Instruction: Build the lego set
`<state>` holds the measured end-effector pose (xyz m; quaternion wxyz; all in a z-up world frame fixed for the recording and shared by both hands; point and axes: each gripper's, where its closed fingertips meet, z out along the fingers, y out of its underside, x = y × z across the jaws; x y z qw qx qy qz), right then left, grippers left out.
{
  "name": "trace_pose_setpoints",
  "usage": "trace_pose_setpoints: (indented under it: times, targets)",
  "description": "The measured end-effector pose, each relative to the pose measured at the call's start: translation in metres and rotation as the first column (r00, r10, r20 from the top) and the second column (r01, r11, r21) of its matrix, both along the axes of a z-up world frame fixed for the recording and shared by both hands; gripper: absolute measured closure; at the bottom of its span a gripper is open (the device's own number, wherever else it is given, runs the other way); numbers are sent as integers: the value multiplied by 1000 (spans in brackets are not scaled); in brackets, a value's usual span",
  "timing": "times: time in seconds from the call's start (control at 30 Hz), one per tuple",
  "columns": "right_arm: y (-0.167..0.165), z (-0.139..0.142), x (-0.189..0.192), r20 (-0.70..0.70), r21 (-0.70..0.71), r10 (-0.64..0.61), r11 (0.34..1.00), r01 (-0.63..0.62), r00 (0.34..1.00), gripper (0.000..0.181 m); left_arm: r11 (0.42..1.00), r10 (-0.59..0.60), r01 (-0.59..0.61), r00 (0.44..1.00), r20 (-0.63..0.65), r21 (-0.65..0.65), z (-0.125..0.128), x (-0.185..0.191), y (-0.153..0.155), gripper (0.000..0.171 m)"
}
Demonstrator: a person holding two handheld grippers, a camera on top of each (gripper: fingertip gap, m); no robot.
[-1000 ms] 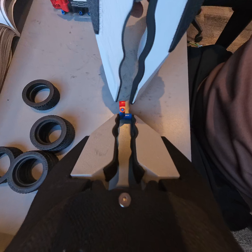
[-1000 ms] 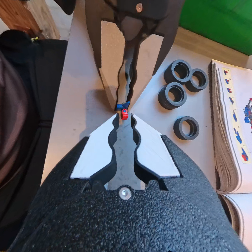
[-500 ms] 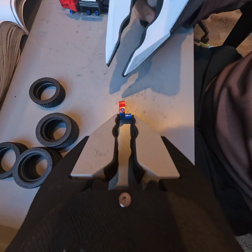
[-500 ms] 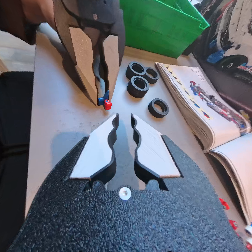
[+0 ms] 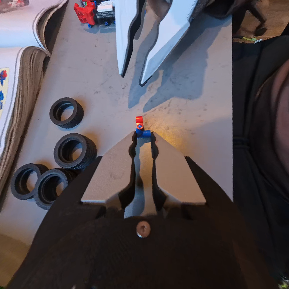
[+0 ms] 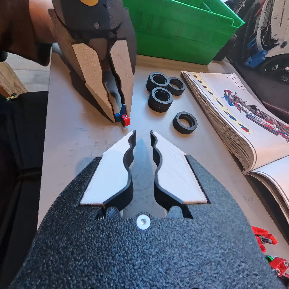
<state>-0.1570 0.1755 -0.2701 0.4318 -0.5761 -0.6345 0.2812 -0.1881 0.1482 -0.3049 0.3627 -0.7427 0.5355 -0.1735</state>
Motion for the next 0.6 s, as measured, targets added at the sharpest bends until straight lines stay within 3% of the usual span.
trace_pose_setpoints:
  times: [0.07,0.13,0.23,0.37,0.6]
  targets:
    - [0,-1,0,6,-25,1,1000,-1,1000,163,994,20,-16,999,-39,105,1,-1,6,157]
    - [1,-2,-1,10,-72,3,997,-2,1000,162,950,64,-24,991,-119,310,4,-4,19,157]
    - [2,-1,-2,0,-141,3,990,-3,1000,158,788,104,76,962,-254,611,9,0,29,157]
    - [0,1,-2,-11,-168,18,986,-20,1000,156,682,132,180,923,-362,709,9,5,27,157]
    - [-14,4,-13,-32,-248,96,963,-101,995,149,543,179,205,919,-351,814,30,10,25,157]
